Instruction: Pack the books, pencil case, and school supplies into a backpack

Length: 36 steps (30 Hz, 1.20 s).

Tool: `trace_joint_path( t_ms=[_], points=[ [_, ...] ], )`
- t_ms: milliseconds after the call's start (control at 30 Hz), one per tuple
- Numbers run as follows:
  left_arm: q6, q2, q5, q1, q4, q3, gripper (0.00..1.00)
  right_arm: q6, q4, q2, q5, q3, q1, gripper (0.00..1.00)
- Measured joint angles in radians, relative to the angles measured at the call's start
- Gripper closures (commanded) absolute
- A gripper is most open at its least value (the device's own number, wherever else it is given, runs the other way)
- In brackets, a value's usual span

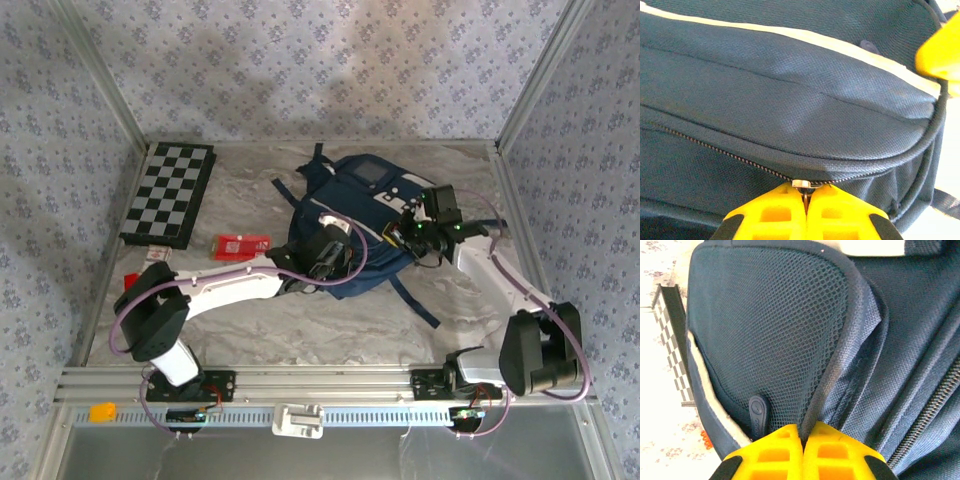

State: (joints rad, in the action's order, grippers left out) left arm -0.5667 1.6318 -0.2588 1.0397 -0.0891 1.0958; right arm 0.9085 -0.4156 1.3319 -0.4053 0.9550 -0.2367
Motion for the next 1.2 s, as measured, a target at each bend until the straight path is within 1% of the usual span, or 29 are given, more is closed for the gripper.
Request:
trace_joint_path(
  t_ms=[67,100,200,267,400,500,533,600,767,900,1000,1033,1200],
  points=[
    [0.001,0.020,-0.009,0.016,-0.018,0.028,1.00,-0.018,-0.026,0.039,0.011,0.042,0.005,0.85],
    [-0.002,0.033,-0.014,0.024,-0.026,0.046,1.00,-0.029,-0.033,0.058,0.021,0.064,0.008,0.79],
    [-0.013,0.072,-0.017,0.045,-0.040,0.099,1.00,-0.047,-0.038,0.109,0.041,0.119,0.011,0.57],
    [-0.023,0.087,-0.018,0.056,-0.051,0.120,1.00,-0.061,-0.038,0.120,0.058,0.146,0.008,0.46],
    [-0.033,0.091,-0.017,0.067,-0.089,0.138,1.00,-0.061,-0.045,0.072,0.102,0.144,-0.024,0.34],
    [-0.033,0.091,-0.013,0.067,-0.095,0.138,1.00,-0.027,-0.036,-0.048,0.121,0.057,-0.056,0.33],
    [-0.033,0.091,-0.010,0.067,-0.095,0.138,1.00,-0.011,-0.031,-0.090,0.122,0.023,-0.068,0.34],
    [-0.032,0.091,-0.002,0.066,-0.095,0.138,1.00,0.022,-0.017,-0.143,0.122,-0.033,-0.092,0.40],
    [-0.032,0.091,0.006,0.066,-0.095,0.138,1.00,0.100,0.045,-0.117,0.123,-0.098,-0.131,0.59],
    [-0.026,0.091,0.009,0.066,-0.095,0.138,1.00,0.128,0.061,-0.105,0.149,-0.108,-0.137,0.85],
    [-0.014,0.091,0.014,0.067,-0.095,0.138,1.00,0.129,0.057,-0.105,0.155,-0.106,-0.126,0.98],
    [-0.005,0.090,0.016,0.066,-0.095,0.138,1.00,0.122,0.053,-0.106,0.154,-0.105,-0.119,1.00],
    [0.092,0.048,0.003,0.066,-0.092,0.097,1.00,0.085,0.019,-0.115,0.090,-0.098,-0.050,1.00]
  ],
)
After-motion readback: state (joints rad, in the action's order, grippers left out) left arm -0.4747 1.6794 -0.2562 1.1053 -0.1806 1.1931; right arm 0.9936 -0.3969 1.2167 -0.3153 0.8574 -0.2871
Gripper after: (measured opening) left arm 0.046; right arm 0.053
